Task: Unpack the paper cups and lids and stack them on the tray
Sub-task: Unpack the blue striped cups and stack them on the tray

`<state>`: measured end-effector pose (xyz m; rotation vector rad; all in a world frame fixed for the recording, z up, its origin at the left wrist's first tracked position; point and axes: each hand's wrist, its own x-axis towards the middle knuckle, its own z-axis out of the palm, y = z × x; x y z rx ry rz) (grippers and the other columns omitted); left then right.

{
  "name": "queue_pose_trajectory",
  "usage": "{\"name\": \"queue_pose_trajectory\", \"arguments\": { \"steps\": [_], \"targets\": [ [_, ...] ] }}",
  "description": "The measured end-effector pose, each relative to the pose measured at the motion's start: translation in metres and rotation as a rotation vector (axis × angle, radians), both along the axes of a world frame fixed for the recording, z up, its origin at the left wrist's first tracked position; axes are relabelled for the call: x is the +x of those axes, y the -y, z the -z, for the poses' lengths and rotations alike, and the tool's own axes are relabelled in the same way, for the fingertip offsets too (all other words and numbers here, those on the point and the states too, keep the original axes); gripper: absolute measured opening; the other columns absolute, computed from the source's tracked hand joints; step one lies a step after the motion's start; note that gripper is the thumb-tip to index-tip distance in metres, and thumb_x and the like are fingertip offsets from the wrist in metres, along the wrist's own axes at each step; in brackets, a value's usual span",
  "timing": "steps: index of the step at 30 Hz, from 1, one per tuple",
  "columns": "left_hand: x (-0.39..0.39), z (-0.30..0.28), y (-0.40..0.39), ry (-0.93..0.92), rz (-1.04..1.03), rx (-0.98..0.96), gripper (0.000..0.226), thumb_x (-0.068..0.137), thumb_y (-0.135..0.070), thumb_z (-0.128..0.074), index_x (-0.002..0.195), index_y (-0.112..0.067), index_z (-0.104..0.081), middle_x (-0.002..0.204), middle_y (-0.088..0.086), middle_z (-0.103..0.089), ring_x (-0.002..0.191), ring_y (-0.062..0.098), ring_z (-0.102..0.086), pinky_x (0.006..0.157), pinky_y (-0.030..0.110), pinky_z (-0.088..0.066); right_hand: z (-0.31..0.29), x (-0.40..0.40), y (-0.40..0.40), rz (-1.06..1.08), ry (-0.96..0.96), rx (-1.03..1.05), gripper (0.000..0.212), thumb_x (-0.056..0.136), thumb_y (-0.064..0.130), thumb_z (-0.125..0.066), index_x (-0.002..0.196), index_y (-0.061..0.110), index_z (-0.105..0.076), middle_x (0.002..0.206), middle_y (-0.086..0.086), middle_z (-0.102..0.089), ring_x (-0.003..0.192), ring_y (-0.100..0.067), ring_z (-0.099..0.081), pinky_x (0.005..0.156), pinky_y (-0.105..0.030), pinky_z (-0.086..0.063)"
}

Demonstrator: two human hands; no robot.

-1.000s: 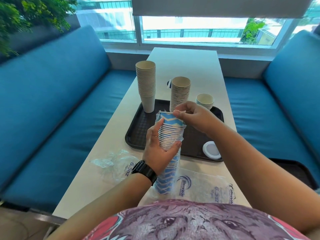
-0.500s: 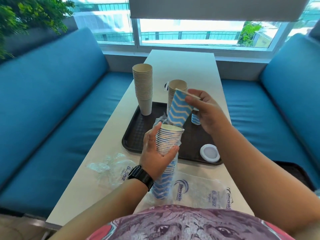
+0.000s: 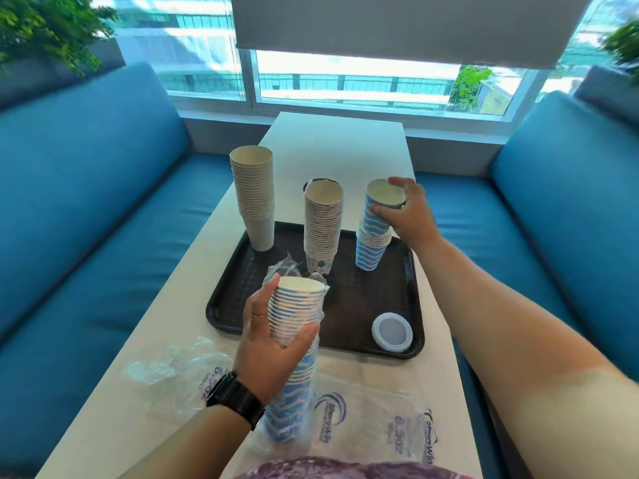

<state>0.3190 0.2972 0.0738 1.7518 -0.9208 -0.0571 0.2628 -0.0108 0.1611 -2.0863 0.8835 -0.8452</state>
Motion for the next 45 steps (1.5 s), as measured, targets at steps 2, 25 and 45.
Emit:
{"name": "queue_pose_trajectory", "arguments": {
  "steps": [2, 25, 45],
  "targets": [
    [0.001, 0.001, 0.001, 0.0, -0.004, -0.011, 0.083, 0.072, -0.056, -0.069, 0.142, -0.047, -0.025, 0.142, -0.001, -0.042, 0.124, 0.015, -0.054, 0.102, 0.043, -0.05, 0.003, 0.005, 0.005, 0.007, -0.04, -0.023, 0.059, 0.077, 0.025, -0.08, 0.129, 0.018, -0.053, 0.127, -0.008, -0.047, 0.107, -0.012, -0.046, 0.086, -0.015, -0.032],
    [-0.001, -0.002, 0.005, 0.003, -0.023, -0.016, 0.085, 0.072, -0.056, -0.068, 0.143, -0.056, -0.02, 0.146, -0.018, -0.035, 0.127, 0.009, -0.051, 0.103, 0.03, -0.046, 0.056, -0.001, -0.001, 0.024, -0.263, 0.135, 0.084, 0.085, 0.048, -0.069, 0.151, 0.018, -0.027, 0.153, -0.009, -0.032, 0.138, -0.027, -0.034, 0.112, -0.041, -0.032],
    [-0.01, -0.017, -0.001, -0.093, -0.057, 0.062, 0.1, 0.066, -0.064, -0.065, 0.15, -0.028, -0.024, 0.136, -0.013, -0.036, 0.122, 0.005, -0.048, 0.096, 0.02, -0.041, -0.006, -0.015, -0.143, -0.602, -0.152, 0.267, 0.035, 0.079, 0.055, -0.068, 0.11, 0.038, -0.064, 0.113, 0.012, -0.066, 0.107, -0.005, -0.062, 0.099, -0.036, -0.049]
  ]
}}
